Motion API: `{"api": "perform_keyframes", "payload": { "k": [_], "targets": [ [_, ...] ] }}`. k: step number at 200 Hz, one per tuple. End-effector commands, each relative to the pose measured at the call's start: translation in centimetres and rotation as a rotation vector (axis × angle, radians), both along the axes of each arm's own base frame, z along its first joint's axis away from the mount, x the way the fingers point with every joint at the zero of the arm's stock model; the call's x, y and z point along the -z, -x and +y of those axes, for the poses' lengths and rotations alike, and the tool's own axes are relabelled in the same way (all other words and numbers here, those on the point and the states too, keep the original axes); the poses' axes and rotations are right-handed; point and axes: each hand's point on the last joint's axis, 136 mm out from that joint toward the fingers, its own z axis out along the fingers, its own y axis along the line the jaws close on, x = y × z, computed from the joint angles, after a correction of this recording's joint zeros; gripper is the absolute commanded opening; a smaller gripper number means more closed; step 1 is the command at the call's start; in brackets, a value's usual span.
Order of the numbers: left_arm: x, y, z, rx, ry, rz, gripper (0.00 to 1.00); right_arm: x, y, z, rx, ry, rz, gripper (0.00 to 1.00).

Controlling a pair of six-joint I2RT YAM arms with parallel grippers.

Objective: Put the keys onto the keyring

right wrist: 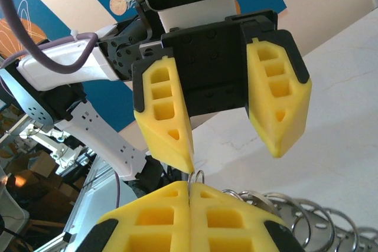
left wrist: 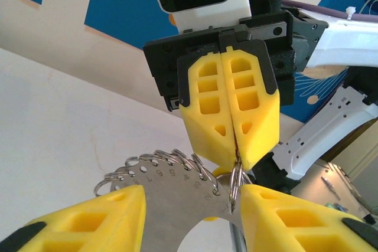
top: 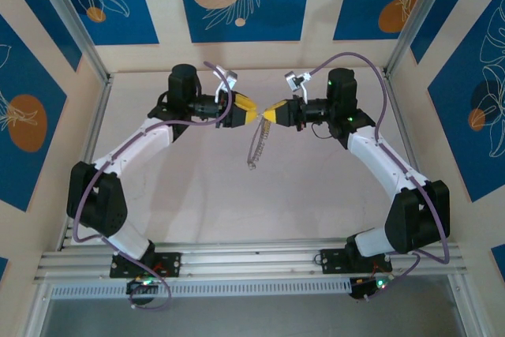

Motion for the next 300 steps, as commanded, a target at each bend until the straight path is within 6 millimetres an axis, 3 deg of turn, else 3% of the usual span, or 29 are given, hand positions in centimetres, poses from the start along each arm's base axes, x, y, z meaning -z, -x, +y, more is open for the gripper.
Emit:
{"api": "perform_keyframes", "payload": {
  "k": [1,135,206,231,251,267,300],
  "targets": [
    [-1.2,0.6,-0.5,0.053,0.030,-0.034,0.40,-1.1,0.1,0.3,-0.026,-0.013,-0.030,0.00],
    [-0.7,1.9,-1.3,0.092,0.037,-0.028,0.27,-0.8,-0.4,0.2,-0.010,-0.010,-0.024,0.00],
    [-0.4,2.3,-1.2,0.106,0.039,-0.020,0.11,-0.7,-0.7,0.1,-0.003,-0.011,-0.022,0.00],
    [-0.3,2.6,-1.4,0.120,0.041,-0.014,0.10,-0.6,-0.7,0.1,-0.003,-0.011,-0.019,0.00],
    [-0.1,2.8,-1.5,0.129,0.040,-0.009,0.21,-0.7,-0.7,0.1,-0.004,-0.012,-0.020,0.00],
    [0.1,2.8,-1.5,0.132,0.037,-0.007,0.22,-0.5,-0.8,0.1,-0.003,-0.011,-0.016,0.00],
    [0.6,2.9,-1.5,0.137,0.026,-0.006,0.07,-0.4,-1.2,0.2,-0.002,-0.011,-0.014,0.00]
  ]
}}
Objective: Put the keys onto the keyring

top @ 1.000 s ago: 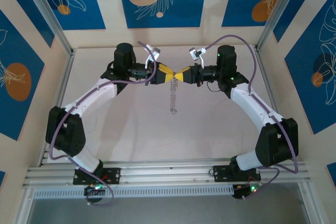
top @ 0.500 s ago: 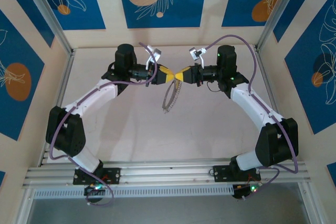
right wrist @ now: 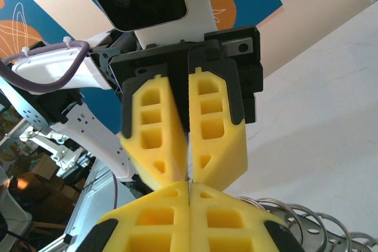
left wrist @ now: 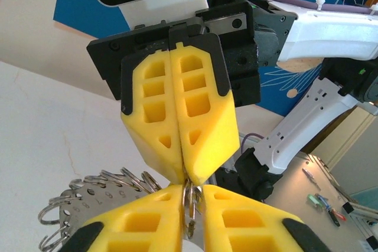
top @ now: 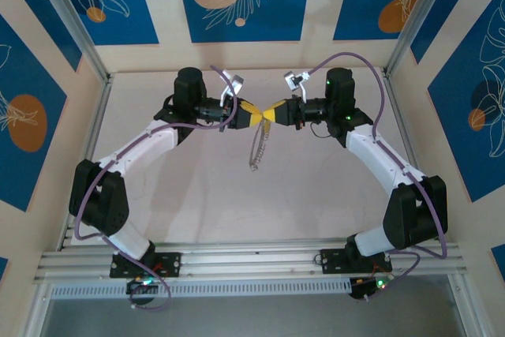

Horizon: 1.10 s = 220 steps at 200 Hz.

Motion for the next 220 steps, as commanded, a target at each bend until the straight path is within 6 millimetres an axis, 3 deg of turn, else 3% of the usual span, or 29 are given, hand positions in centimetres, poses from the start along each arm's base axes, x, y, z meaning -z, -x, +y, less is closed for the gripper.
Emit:
{"api": "perform_keyframes", "payload": {
  "k": [1,11,58,81,108,171,220],
  "targets": [
    [0.4,1.1,-0.2,0.056,0.005,-0.016,0.06,-1.2,-0.5,0.1,-0.002,-0.015,-0.035,0.00],
    [0.5,1.2,-0.2,0.056,0.002,-0.018,0.00,-1.2,-0.6,0.1,-0.002,-0.015,-0.034,0.00],
    [0.8,0.7,-0.2,0.015,-0.002,-0.039,0.00,-1.2,-1.3,-0.2,0.027,-0.014,-0.011,0.00],
    [0.3,-0.1,0.0,-0.052,0.007,-0.069,0.00,-2.0,-1.5,-1.7,0.077,-0.036,-0.006,0.26],
    [-1.2,-0.2,0.2,-0.093,0.057,-0.100,0.00,-2.6,-0.8,-3.3,0.136,-0.047,-0.009,0.38],
    [-4.1,0.5,0.8,-0.116,0.190,-0.103,0.00,-0.4,0.9,-4.6,0.375,-0.077,0.043,0.46],
    [-5.2,1.1,1.0,-0.100,0.231,-0.086,0.00,-1.3,1.7,-3.1,0.355,-0.112,0.000,0.49]
  ]
}}
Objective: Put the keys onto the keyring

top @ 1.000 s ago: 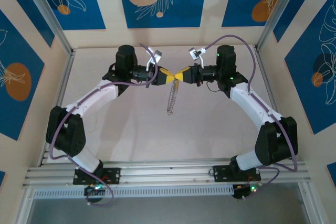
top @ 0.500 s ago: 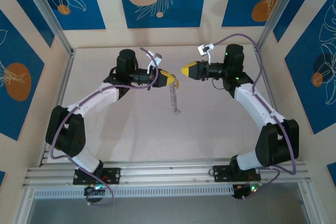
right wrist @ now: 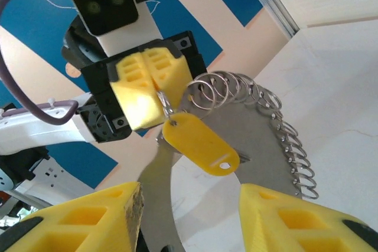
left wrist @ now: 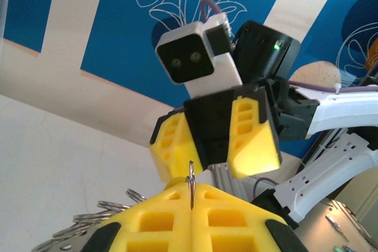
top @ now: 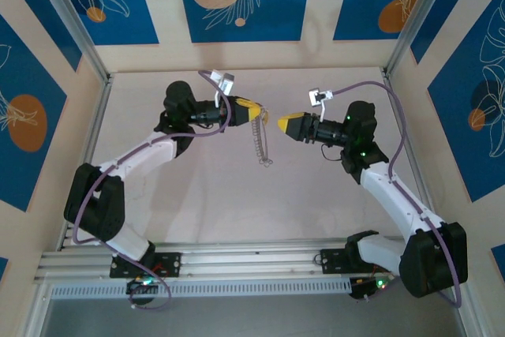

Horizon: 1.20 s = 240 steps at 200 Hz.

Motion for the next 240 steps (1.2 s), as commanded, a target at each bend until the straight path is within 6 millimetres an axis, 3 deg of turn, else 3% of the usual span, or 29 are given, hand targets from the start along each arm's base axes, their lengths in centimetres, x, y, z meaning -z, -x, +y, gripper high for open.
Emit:
{"api": "perform_keyframes", "payload": {
  "k": [1,71,117,153,175,240],
  "targets": [
    [-2.9,1.6,0.4,0.022,0.072,-0.071,0.00,-2.0,-0.1,0.5,0.018,-0.030,-0.074,0.49],
    [-3.3,2.5,0.3,0.061,0.073,-0.061,0.00,-2.7,-0.3,2.2,-0.078,-0.014,-0.153,0.56],
    [-3.4,2.9,0.1,0.074,0.072,-0.057,0.00,-2.3,-0.7,2.6,-0.117,-0.019,-0.162,0.56],
    [-3.4,2.9,0.1,0.074,0.072,-0.057,0.00,-2.4,0.2,2.8,-0.169,-0.026,-0.175,0.54],
    [-3.3,2.7,0.0,0.072,0.072,-0.055,0.00,-2.4,0.7,2.8,-0.188,-0.026,-0.175,0.47],
    [-3.1,2.6,0.0,0.069,0.069,-0.055,0.00,-2.3,1.2,2.7,-0.203,-0.021,-0.175,0.10]
  ]
}}
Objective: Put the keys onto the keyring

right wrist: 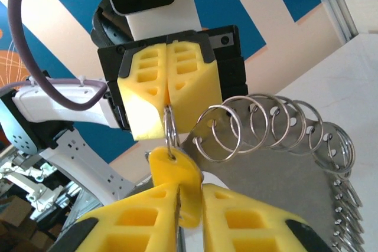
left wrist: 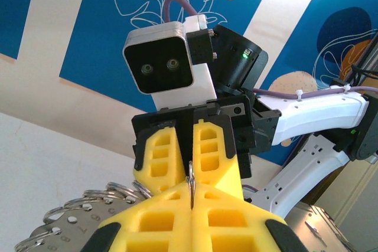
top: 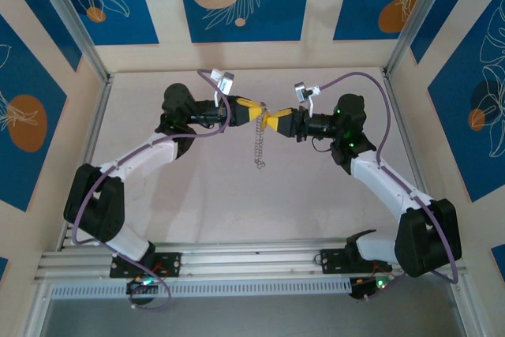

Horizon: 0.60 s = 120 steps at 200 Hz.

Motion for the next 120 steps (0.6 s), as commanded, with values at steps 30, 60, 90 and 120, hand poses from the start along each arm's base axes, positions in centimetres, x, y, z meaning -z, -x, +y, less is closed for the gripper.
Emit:
{"api": "perform_keyframes", "payload": {
  "k": [30,60,90,120],
  "targets": [
    [-1.8,1.4,0.2,0.022,0.037,-0.076,0.00,-0.9,0.7,-0.3,-0.014,-0.001,-0.038,0.00],
    [-2.0,1.5,0.2,0.023,0.038,-0.079,0.00,-0.8,0.5,-1.0,0.031,0.007,-0.032,0.04],
    [-1.9,1.4,0.2,0.024,0.036,-0.076,0.00,-1.4,-0.2,-2.2,0.105,-0.004,-0.034,0.33],
    [-1.9,1.4,0.2,0.026,0.036,-0.076,0.00,-2.9,-0.5,-2.4,0.120,-0.019,-0.056,0.34]
  ]
}}
